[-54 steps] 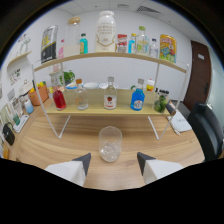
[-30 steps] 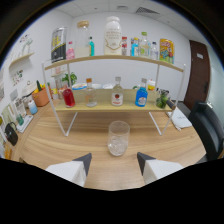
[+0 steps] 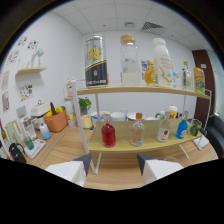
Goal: Make me a cup of Vodka Sunrise.
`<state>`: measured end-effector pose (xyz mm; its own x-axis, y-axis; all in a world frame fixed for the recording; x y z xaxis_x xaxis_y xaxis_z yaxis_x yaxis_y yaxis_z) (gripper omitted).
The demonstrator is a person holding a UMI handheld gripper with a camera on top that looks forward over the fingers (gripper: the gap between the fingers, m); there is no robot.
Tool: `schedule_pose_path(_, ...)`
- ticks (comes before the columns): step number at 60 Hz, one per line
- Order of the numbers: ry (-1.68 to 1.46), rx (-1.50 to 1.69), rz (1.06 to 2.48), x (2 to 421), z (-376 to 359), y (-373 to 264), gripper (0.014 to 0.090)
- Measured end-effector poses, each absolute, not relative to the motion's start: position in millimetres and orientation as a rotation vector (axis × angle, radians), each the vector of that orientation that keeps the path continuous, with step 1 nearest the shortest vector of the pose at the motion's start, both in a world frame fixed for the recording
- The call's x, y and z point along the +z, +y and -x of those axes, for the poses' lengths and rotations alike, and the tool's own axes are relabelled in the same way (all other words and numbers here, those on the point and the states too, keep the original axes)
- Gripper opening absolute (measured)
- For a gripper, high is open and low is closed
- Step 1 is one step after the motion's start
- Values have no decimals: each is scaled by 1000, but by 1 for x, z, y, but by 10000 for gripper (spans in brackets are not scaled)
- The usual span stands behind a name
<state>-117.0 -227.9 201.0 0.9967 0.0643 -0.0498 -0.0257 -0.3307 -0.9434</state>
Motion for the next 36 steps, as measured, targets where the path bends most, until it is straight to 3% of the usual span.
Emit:
schedule_pose_path(17, -45, 75, 1863, 205, 141, -146, 749)
schedule_pose_path(23, -42, 70, 1872, 198, 142, -129, 653)
schedule_pose_path(36, -37, 19, 1882, 183, 137, -109, 362)
